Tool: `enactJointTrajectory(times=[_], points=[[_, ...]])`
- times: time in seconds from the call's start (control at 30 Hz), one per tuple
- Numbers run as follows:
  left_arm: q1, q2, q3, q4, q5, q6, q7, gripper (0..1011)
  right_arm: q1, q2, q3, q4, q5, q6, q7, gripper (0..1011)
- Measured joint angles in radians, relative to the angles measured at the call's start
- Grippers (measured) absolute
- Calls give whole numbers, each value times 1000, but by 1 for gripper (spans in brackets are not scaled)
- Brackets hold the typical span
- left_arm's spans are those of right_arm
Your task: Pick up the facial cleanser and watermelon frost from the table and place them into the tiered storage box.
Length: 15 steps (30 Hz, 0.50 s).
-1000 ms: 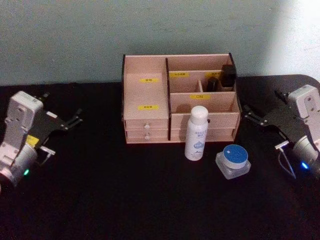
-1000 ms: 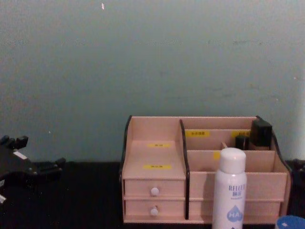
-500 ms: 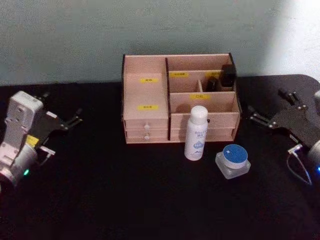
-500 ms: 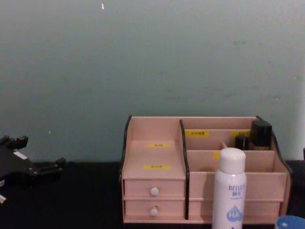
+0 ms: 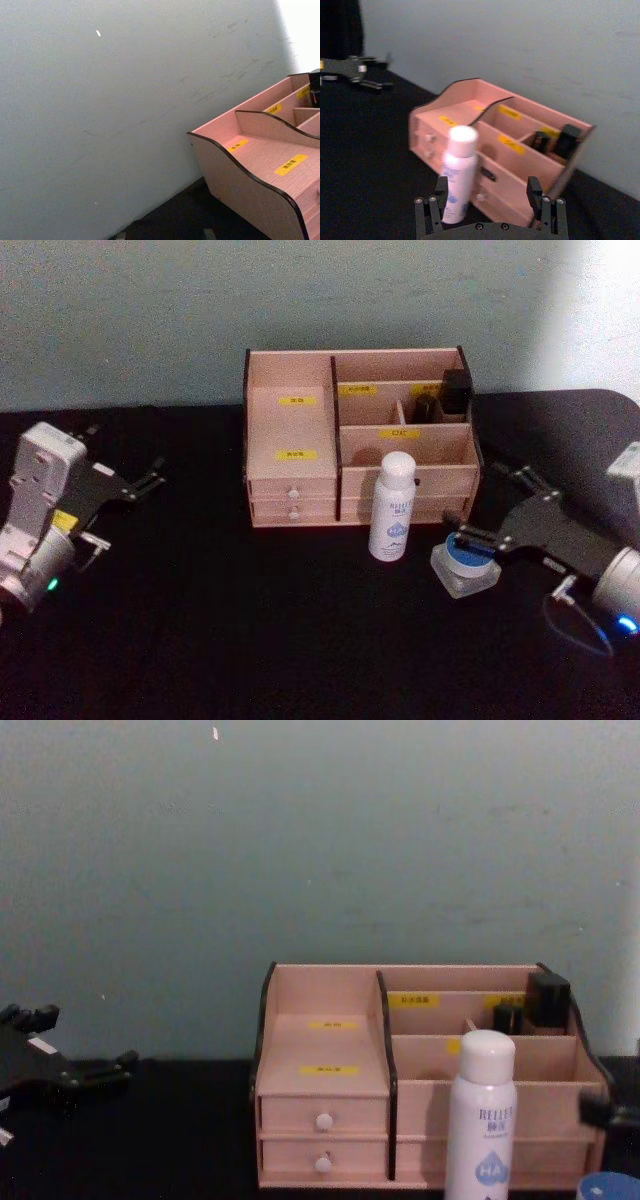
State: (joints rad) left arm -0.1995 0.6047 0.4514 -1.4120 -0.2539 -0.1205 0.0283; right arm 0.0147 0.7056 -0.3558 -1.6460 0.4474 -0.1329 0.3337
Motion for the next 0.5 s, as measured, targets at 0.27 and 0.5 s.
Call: enactJointTrajectory(times=[0.27,0.5], points=[[0,0,0,0,0,0,0,1001,51,-53,-46,59,-17,9,84,1003],[0,0,0,0,0,0,0,1001,102,-114,-70,124,-37,24,121,1002]])
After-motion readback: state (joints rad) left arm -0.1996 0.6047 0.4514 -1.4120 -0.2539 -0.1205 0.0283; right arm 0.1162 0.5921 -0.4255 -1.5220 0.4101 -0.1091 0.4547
